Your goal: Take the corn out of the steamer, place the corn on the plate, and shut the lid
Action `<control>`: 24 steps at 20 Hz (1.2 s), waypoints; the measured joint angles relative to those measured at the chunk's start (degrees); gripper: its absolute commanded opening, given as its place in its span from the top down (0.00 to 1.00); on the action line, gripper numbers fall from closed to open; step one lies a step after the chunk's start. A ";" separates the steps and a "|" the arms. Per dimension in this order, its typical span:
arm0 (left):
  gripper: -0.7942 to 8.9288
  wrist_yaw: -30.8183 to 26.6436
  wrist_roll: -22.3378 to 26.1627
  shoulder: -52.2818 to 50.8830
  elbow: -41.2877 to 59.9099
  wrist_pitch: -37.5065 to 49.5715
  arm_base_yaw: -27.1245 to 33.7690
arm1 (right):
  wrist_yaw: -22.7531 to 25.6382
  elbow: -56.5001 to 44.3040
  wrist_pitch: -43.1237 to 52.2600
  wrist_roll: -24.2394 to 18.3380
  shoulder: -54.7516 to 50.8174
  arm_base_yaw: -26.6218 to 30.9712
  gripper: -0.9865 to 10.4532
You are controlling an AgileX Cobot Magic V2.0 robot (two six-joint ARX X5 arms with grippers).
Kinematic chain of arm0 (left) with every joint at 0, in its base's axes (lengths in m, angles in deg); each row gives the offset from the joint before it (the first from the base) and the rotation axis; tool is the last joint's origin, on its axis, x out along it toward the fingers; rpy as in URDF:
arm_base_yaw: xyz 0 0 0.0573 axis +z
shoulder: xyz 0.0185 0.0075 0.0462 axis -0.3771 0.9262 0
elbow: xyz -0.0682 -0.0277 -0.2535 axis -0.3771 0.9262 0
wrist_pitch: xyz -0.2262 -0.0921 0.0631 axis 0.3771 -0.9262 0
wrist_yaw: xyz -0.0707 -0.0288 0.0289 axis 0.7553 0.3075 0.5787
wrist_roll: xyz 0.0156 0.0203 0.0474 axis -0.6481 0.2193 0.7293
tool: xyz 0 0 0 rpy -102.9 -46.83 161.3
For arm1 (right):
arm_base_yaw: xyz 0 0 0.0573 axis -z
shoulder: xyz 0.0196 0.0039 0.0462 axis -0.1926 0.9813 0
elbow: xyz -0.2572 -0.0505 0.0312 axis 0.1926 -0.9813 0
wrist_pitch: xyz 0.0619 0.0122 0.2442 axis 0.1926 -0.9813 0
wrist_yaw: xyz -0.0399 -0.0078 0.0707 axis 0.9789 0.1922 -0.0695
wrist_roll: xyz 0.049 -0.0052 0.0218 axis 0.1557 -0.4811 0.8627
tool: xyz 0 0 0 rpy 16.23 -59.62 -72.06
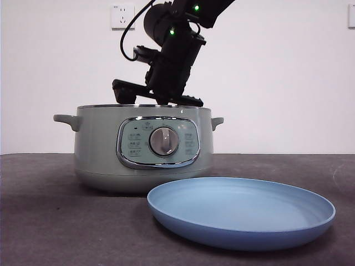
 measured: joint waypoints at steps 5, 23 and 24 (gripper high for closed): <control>0.93 -0.02 0.11 0.02 0.00 -0.02 0.00 | 0.11 0.02 -0.87 0.00 2.01 -0.11 0.51; 0.93 -0.02 0.57 0.02 -0.02 -2.08 0.00 | -0.11 0.57 -11.02 -3.67 -22.47 0.94 0.93; 0.93 0.00 0.57 0.02 -0.02 -2.08 0.00 | 0.07 0.57 -16.00 -4.74 -25.09 1.22 0.93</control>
